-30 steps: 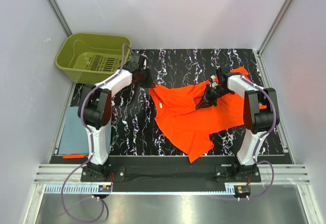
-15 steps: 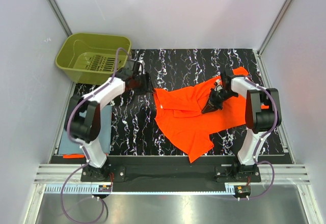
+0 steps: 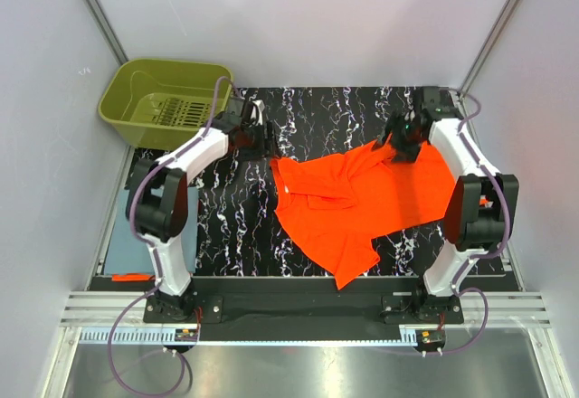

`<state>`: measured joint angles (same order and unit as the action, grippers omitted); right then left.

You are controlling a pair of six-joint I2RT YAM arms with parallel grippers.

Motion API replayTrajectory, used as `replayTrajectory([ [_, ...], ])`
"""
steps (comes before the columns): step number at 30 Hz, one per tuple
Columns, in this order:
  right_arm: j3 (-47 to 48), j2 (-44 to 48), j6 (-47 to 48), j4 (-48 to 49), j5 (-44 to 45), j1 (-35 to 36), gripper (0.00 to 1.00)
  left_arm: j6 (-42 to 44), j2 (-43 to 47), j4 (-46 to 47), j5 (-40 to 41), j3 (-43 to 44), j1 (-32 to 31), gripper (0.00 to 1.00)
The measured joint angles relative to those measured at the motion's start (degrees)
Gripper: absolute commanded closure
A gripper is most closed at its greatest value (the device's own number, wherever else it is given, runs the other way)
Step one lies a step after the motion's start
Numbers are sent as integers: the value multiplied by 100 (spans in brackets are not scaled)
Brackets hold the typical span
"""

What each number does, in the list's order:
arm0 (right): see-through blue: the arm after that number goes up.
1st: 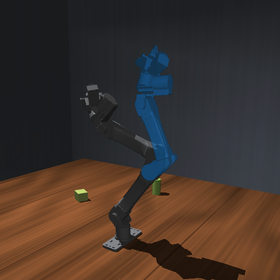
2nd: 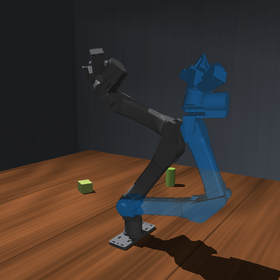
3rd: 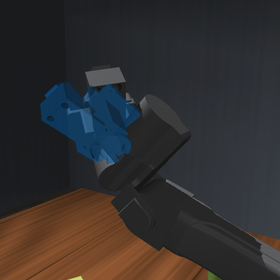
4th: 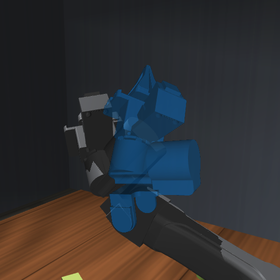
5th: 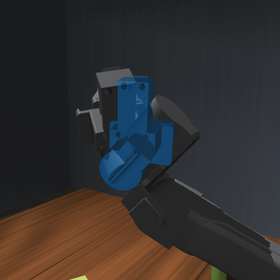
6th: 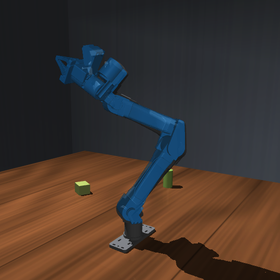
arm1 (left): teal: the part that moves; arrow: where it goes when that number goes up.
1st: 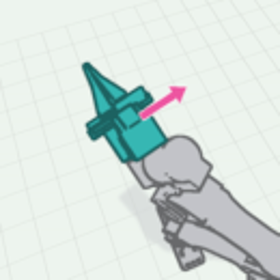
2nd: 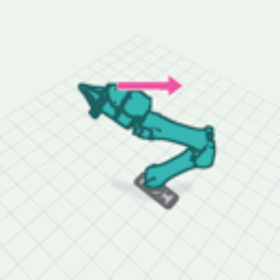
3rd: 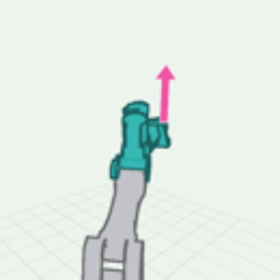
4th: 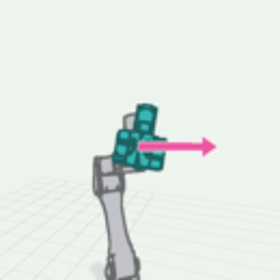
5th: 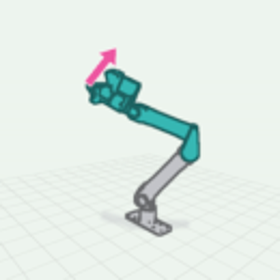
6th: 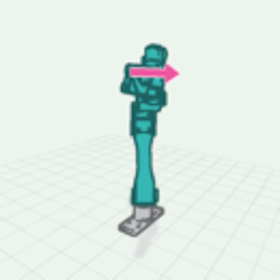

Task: Fold and stack the t-shirts
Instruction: Fold the tshirt

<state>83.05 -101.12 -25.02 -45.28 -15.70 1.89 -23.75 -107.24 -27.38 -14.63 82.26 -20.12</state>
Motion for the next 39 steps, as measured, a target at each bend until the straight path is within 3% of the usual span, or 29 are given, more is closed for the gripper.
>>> replayTrajectory([
  [7,1469,-649,-420,420,1360,-568,34,181,-1058,-9,50,979,4,31],
  [10,2098,-1228,-437,487,1547,-828,56,275,-1250,7,70,1093,11,37],
  [11,2306,-1449,-415,525,1578,-901,70,306,-1290,7,68,1099,13,42],
  [14,2892,-2124,-415,560,1624,-1029,85,380,-1381,4,42,1102,20,54],
  [17,3442,-2750,-426,546,1611,-1086,90,431,-1399,35,28,1045,22,58],
  [24,4444,-3805,-448,522,1451,-1167,91,459,-1388,138,26,496,24,65],
  [31,5042,-4402,-507,496,1307,-1294,86,549,-1163,197,249,184,46,64],
  [35,5316,-4647,-463,404,1298,-1360,75,721,-1163,-72,474,422,81,40],
  [39,5617,-4673,-297,81,1307,-1390,54,785,-1016,-168,673,634,55,34],
])
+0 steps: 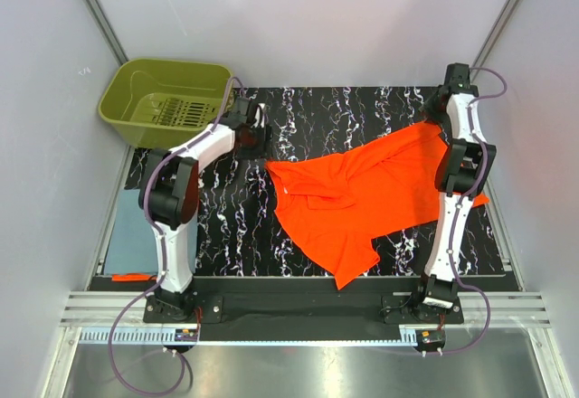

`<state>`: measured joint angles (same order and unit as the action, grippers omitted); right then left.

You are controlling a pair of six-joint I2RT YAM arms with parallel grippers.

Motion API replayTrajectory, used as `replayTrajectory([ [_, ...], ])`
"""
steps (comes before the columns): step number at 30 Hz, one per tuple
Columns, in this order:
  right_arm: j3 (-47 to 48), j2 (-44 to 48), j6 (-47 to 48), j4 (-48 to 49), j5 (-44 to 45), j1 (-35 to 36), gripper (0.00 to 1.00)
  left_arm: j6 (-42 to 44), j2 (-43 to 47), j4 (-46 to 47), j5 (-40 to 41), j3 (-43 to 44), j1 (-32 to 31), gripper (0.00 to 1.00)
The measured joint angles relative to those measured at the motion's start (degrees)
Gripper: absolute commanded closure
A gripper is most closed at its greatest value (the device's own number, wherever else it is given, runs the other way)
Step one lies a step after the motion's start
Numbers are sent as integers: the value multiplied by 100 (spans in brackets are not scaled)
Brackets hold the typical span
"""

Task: Fold and stack the t-shirts
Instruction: Fold the tshirt

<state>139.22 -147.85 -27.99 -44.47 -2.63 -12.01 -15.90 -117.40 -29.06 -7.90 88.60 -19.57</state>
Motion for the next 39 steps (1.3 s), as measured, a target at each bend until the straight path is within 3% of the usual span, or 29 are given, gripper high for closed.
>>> replayTrajectory([
  [3,262,39,216,-249,20,-7,40,4,452,-146,284,-42,-232,33],
  [5,286,160,332,-485,20,-17,36,-22,914,-98,369,-229,-483,34],
  [9,166,525,450,-868,0,-37,35,-249,2129,114,177,-1032,-1095,57],
  [11,-74,815,466,-977,-7,-46,38,-404,2643,481,-125,-1631,-1327,56],
  [13,-289,1082,466,-1043,-44,-57,39,-621,2865,765,-424,-2122,-1419,47],
  [17,-660,1436,468,-1078,-162,-74,40,-1001,2625,1193,-789,-2697,-1447,39],
  [23,-1554,1797,533,-925,-345,-74,41,-1427,1945,1873,-1189,-2949,-1676,48],
  [39,-2417,2063,772,-586,-568,-101,43,-1849,1019,2524,-1394,-2717,-1757,46],
])
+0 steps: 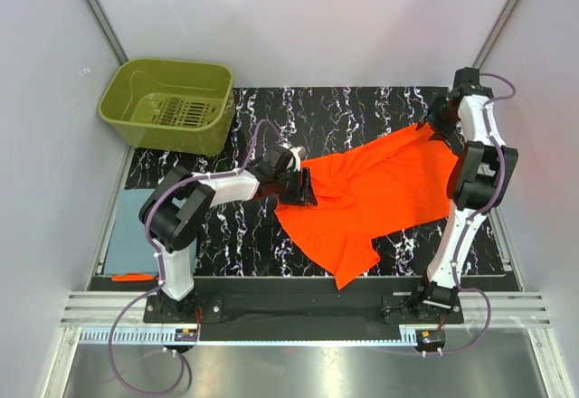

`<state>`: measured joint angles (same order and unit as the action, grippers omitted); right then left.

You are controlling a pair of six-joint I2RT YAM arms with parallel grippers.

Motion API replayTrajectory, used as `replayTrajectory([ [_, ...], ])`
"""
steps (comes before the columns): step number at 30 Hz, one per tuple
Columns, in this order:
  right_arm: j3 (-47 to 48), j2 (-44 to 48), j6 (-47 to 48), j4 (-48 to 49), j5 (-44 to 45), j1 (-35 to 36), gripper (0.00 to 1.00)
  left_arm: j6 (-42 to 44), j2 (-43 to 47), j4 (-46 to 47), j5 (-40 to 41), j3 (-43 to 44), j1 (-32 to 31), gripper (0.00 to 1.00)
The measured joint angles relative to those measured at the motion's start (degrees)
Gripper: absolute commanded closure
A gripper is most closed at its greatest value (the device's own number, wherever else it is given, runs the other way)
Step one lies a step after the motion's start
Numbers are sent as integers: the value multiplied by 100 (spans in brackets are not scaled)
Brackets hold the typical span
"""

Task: Fold and stack the t-shirts
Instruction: Fold the tshirt

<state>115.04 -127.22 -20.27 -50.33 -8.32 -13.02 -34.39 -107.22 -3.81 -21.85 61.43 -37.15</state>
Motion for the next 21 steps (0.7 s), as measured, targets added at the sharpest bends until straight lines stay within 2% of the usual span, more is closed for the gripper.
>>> replayTrajectory([
  [14,0,24,-2,122,-170,-188,45,-79,-299,223,15,201,-2,59],
  [21,0,24,0,125,-192,-216,45,-160,-354,201,24,306,-7,77],
])
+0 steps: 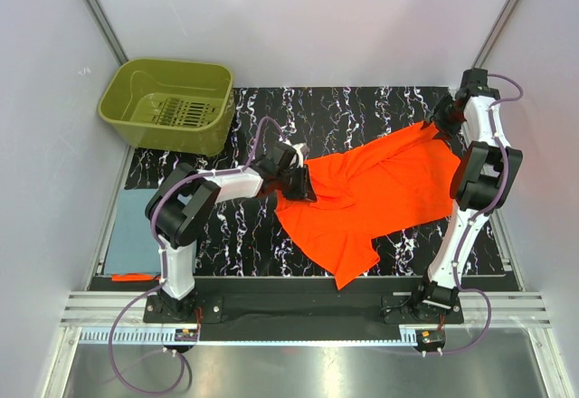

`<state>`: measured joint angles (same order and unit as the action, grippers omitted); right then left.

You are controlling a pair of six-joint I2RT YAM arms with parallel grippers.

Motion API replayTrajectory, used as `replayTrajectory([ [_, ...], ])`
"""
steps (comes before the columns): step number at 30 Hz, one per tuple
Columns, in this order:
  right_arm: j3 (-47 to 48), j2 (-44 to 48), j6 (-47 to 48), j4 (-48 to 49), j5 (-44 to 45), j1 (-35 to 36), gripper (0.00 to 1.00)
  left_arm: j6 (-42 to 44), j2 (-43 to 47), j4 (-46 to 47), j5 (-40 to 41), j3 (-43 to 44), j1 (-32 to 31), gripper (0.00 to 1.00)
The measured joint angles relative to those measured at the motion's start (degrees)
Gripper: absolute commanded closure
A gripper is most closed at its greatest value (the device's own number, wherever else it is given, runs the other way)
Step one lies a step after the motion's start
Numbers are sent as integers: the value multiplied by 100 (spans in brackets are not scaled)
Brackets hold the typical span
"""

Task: Fold and stack the t-shirts
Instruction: Fold the tshirt

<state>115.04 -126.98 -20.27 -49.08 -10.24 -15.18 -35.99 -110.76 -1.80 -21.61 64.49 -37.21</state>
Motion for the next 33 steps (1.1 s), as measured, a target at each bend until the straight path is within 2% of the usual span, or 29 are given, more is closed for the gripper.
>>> replayTrajectory([
  [4,0,-4,-4,7,0,-48,46,-24,0,7,-9,81,-4,100],
  [10,107,-151,-74,129,0,-337,47,-22,31,-68,-68,105,-9,100],
  [15,503,-590,-122,190,31,-573,69,20,282,-240,-151,105,-9,100],
  [16,612,-708,-129,199,26,-595,70,31,356,-267,-170,105,-9,100],
  [23,1386,-1530,-142,278,15,-581,66,116,706,-280,-348,107,-11,100],
  [33,1895,-1961,-116,293,-2,-570,65,164,678,-455,-546,238,-9,100],
])
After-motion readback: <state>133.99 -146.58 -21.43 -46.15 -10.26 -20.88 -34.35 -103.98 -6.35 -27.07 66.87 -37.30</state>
